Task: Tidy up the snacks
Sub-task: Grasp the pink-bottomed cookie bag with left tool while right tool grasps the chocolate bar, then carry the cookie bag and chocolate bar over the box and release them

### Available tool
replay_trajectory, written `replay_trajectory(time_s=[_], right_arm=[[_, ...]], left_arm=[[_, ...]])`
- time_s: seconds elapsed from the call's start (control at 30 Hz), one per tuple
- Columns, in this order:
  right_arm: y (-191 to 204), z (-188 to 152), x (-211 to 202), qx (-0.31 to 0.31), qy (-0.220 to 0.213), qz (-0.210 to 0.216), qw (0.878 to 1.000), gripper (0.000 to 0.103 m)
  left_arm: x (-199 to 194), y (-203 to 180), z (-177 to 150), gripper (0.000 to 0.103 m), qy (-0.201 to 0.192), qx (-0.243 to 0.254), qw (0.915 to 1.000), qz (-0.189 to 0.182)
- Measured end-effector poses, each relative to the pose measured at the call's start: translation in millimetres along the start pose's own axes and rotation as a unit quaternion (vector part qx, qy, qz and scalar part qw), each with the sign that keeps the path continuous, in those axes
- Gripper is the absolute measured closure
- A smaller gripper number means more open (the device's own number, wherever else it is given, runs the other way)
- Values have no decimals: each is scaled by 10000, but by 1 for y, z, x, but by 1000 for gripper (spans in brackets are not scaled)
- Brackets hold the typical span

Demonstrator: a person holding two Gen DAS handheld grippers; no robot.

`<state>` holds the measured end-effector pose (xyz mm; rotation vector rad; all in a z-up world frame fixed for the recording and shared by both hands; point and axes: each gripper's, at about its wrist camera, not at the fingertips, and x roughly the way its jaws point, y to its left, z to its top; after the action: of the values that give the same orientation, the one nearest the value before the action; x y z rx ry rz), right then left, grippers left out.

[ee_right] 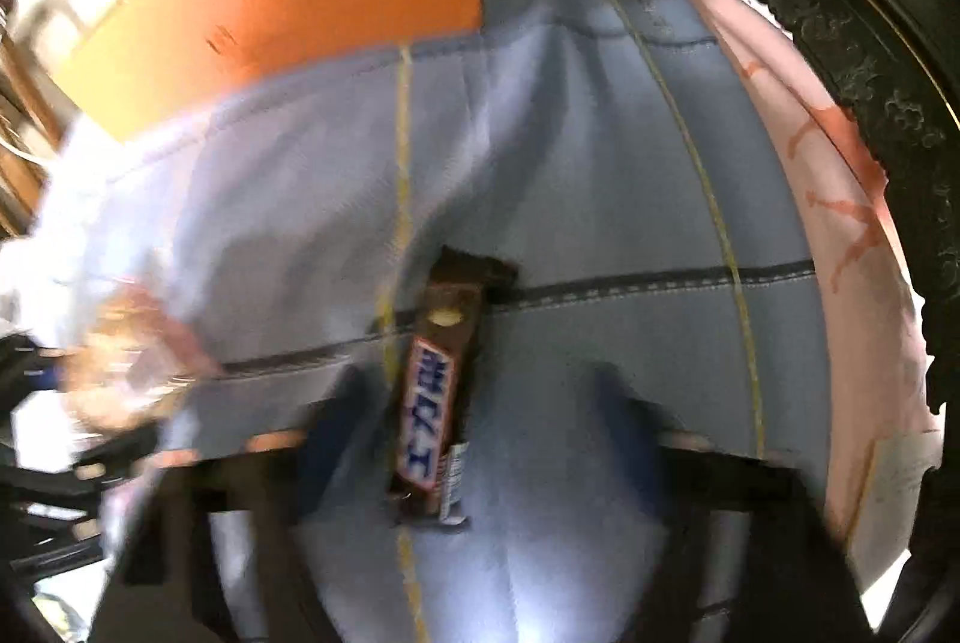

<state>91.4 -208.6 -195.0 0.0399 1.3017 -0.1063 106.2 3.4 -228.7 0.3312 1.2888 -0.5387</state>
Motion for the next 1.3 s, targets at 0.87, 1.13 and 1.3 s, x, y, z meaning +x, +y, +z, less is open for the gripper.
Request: replay_trajectory(time_s=[0.87, 1.13, 1.3], right_arm=[[26, 171, -145, -752, -371, 1124, 9901, 85], [38, 271, -125, -615, 35, 993, 9931, 85], [43, 295, -110, -655, 173, 1075, 9919, 85]], left_arm=[[-147, 106, 119, 49, -954, -1619, 9798, 689], [-167, 174, 195, 49, -667, -1968, 9697, 1287], [-168, 187, 221, 49, -739, -1933, 9700, 1272]])
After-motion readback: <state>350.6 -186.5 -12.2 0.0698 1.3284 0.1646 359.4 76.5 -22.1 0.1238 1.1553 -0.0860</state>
